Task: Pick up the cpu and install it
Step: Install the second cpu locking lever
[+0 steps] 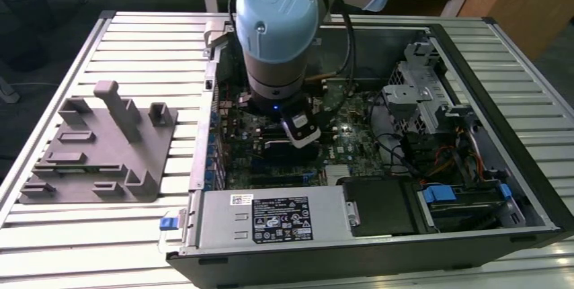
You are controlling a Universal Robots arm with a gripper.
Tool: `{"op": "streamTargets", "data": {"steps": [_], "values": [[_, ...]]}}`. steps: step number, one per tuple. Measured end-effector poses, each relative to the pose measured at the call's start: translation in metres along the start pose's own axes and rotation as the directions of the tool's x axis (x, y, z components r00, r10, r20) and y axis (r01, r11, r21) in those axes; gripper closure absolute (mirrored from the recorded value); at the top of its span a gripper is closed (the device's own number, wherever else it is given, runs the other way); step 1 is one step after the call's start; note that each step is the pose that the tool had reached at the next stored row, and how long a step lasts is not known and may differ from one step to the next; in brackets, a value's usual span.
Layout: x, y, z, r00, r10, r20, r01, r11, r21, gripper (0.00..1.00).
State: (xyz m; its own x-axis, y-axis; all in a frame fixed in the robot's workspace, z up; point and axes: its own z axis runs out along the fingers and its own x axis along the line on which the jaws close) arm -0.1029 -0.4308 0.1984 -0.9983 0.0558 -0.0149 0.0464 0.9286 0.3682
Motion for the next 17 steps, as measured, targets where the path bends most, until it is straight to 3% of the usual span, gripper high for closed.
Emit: {"op": "streamTargets", "data": {"steps": [6,12,17], "values": [[-0.0002,0.0066,-0.0157,1.0,0.0,0.0002,0.0,1.0,0.0046,0.89],[-0.0034,0.0079,-0.0165,0.9998,0.015,0.0095,-0.015,0.9983,0.0555,0.89],[-0.0115,0.0108,-0.0152,0.9997,0.021,0.0136,-0.022,0.9968,0.0768,0.89]]}}
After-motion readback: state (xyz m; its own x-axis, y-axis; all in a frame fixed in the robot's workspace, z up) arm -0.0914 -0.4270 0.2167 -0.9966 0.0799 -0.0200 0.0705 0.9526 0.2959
